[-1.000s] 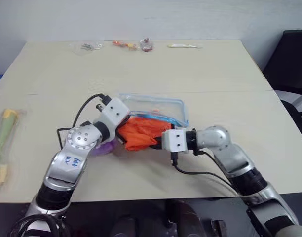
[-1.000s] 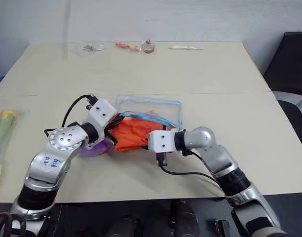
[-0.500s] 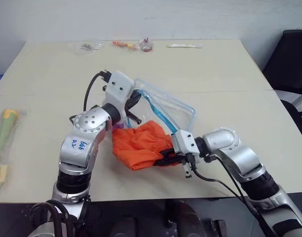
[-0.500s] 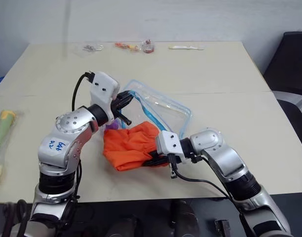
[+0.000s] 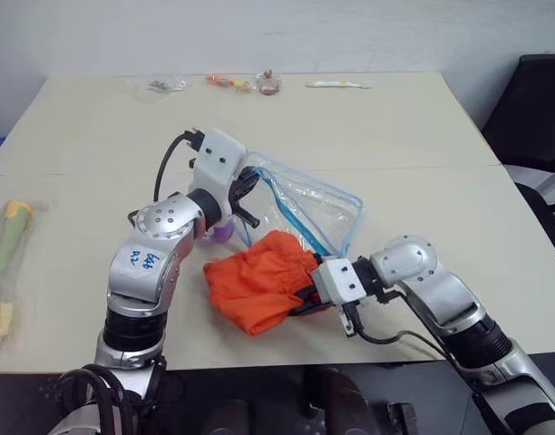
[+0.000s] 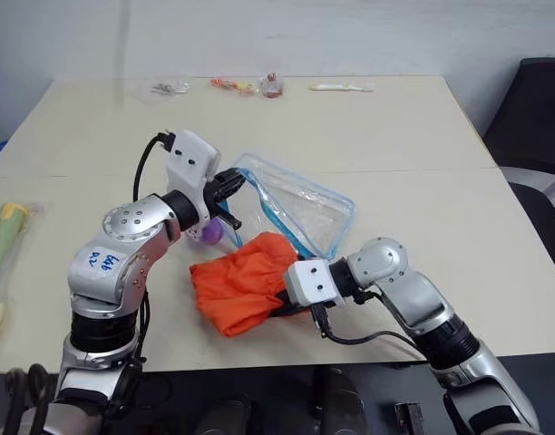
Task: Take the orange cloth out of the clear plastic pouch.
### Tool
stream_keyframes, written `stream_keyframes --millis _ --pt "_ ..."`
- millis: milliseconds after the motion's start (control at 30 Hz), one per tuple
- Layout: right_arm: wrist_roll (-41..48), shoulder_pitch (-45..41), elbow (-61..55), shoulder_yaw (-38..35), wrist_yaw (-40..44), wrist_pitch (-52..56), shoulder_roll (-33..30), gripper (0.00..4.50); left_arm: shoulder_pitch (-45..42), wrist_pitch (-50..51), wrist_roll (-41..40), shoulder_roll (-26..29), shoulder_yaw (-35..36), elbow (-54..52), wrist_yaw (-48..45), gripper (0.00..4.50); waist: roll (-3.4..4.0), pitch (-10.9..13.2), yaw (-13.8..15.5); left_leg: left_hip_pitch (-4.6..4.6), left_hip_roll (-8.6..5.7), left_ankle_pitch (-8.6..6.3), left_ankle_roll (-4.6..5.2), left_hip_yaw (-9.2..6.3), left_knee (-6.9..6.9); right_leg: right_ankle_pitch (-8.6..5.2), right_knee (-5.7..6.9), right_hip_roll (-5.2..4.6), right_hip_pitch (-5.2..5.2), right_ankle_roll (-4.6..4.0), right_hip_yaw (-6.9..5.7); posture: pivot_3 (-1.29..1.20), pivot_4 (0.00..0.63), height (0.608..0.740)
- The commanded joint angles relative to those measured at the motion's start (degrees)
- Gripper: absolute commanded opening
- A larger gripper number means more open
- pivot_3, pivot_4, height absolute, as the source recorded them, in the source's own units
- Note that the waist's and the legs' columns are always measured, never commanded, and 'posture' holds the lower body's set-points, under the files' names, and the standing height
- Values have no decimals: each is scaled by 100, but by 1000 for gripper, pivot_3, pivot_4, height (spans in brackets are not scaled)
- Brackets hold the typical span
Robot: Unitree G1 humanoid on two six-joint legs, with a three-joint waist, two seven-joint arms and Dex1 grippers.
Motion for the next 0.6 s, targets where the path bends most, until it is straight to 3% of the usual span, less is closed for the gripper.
stream_keyframes --millis 33,267,400,600 --pt "17 -10 -96 13 261 -335 -145 19 -24 -170 126 63 -1 50 80 0 0 0 2 0 0 0 0 0 0 0 0 0 0 0 0 0 150 740" --pt "-55 194 -112 -110 270 -720 -481 19 -153 -90 -403 -319 322 -182 -83 0 -2 1 27 -2 0 0 0 -1 2 0 -1 -2 0 1 0 0 150 740" --pt "674 135 -515 -600 239 -13 -673 19 266 -159 -10 315 -165 -178 -210 0 -1 1 -16 2 1 0 0 2 0 0 2 -1 0 0 1 0 150 740" --pt "2245 -310 -1188 -1851 303 1536 -1561 19 991 -191 -33 966 -353 -444 -549 0 2 3 18 0 5 0 0 1 0 0 0 -3 -4 0 2 0 150 740"
